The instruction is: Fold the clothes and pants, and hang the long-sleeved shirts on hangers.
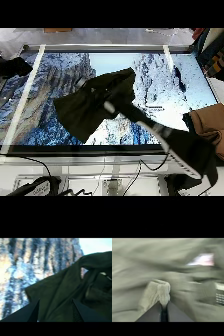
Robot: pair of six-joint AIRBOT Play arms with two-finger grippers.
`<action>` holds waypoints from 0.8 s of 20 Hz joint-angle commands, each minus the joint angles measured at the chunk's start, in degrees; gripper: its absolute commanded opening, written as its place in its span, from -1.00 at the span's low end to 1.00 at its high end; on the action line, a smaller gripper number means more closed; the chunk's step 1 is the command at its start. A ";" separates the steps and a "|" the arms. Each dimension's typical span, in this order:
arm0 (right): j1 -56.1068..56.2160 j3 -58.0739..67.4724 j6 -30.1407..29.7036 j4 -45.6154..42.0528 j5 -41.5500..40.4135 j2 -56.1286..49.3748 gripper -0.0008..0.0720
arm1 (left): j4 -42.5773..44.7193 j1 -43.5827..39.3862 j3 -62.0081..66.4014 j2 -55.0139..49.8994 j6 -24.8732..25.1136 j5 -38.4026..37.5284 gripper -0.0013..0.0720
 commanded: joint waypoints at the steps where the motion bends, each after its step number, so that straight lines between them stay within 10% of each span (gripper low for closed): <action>1: -12.02 2.43 3.34 -0.61 6.84 7.23 -0.88 | -2.14 0.31 -0.02 0.35 0.46 -2.27 0.20; 8: -46.69 -2.27 5.66 3.43 25.86 17.55 -0.89 | 0.57 3.04 -21.51 15.72 4.81 -2.71 0.17; 13: -63.91 -10.91 -2.47 20.26 25.03 22.97 -0.89 | -6.54 3.02 -51.28 26.93 4.72 3.10 -0.39; 15: -66.77 -12.37 -4.35 24.37 26.95 23.37 -0.89 | -15.76 3.02 -60.37 28.20 4.76 7.50 -0.26; 16: -67.14 -12.59 -4.35 24.72 27.43 23.34 -0.89 | -20.28 2.99 -63.87 28.02 4.76 8.26 0.19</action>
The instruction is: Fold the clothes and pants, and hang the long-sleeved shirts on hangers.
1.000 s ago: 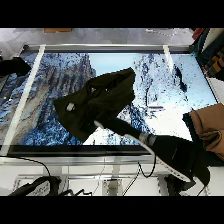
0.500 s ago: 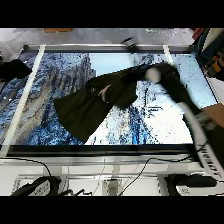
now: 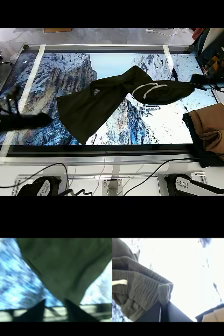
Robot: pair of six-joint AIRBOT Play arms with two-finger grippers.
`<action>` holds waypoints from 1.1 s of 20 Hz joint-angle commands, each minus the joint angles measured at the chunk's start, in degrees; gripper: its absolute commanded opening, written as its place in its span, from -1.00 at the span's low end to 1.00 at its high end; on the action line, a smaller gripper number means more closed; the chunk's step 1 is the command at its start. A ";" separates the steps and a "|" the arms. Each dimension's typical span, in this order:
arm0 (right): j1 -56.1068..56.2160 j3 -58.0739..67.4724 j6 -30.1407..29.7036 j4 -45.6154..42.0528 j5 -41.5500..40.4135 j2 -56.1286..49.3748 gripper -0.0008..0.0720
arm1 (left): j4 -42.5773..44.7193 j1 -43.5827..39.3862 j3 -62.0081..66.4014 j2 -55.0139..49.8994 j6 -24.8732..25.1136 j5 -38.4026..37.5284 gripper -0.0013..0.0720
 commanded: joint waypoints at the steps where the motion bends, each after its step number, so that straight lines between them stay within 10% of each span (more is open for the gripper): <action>1: -5.14 -2.38 -3.23 7.43 2.25 1.20 -0.89 | -15.82 0.00 -15.69 2.19 0.26 4.76 0.53; 20: -3.93 -2.38 -3.21 10.47 0.92 1.07 -0.88 | -31.56 -11.08 -26.27 -20.24 10.36 20.63 0.51; 22: -3.93 -2.38 -3.19 10.75 0.98 1.09 -0.88 | -34.95 -12.90 -25.94 -20.17 11.37 27.04 -0.06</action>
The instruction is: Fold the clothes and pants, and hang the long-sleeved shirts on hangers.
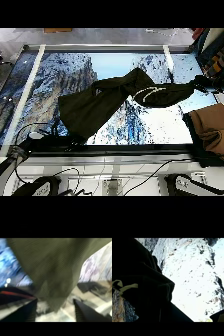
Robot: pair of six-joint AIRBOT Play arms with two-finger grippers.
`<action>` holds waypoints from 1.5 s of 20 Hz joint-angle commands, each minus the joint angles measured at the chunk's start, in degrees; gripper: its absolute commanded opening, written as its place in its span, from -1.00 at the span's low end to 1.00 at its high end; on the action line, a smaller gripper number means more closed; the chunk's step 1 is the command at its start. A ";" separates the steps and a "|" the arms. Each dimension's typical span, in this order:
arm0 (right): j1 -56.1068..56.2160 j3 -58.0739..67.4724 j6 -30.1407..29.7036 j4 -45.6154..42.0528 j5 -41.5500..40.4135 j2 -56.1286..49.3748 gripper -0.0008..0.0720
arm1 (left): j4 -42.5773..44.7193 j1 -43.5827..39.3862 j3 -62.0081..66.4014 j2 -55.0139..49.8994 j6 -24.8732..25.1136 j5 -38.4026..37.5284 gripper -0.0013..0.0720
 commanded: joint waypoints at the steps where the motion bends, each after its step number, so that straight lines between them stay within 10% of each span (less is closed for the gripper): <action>1: -0.04 0.02 0.02 0.55 0.22 0.02 -0.88 | -6.75 -2.99 0.70 -1.40 2.14 11.26 -0.42; 3: -0.04 0.02 0.02 1.66 0.61 0.07 -0.88 | -6.97 -2.08 3.06 -1.38 2.16 13.35 -0.90; 9: -0.04 5.86 0.09 3.74 -3.91 0.07 -0.88 | -3.91 9.99 24.96 -1.40 2.08 12.22 -0.91; 16: -0.07 14.82 9.73 -4.09 -13.84 0.04 -0.88 | 16.81 25.79 57.55 -2.08 -10.01 11.89 -0.92; 23: -0.11 11.96 9.99 -18.47 6.80 0.11 -0.88 | 40.09 30.38 57.75 -4.81 -9.88 -7.69 -0.91; 30: -0.17 -22.16 8.83 -20.79 4.37 19.43 -0.88 | 53.77 33.64 40.83 -4.52 -0.81 -16.24 -0.91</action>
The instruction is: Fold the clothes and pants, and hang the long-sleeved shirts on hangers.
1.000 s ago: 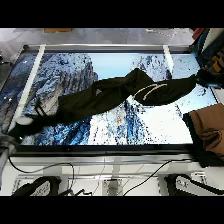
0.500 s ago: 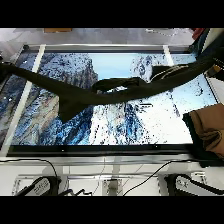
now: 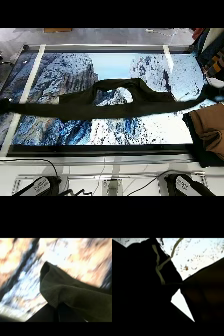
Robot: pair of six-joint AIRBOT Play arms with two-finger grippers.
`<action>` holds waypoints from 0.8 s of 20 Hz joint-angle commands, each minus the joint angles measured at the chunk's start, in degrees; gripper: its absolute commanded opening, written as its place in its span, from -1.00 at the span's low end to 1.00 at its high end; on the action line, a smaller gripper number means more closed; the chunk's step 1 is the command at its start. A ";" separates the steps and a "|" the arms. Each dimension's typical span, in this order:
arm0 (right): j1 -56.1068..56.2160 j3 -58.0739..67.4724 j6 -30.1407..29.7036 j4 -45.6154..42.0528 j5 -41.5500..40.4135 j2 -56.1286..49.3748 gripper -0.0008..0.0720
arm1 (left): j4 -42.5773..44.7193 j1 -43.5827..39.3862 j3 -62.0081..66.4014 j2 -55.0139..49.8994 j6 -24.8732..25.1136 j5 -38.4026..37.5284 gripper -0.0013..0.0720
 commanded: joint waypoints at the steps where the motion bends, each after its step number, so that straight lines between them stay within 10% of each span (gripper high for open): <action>1: -0.04 -17.07 -0.59 -2.45 0.72 11.56 -0.88 | 8.61 2.19 -8.63 0.42 6.25 -6.32 -0.91; 16: -0.02 -33.86 -0.59 -6.54 18.78 26.69 -0.88 | 24.33 10.10 -13.35 0.13 7.69 -6.32 -0.91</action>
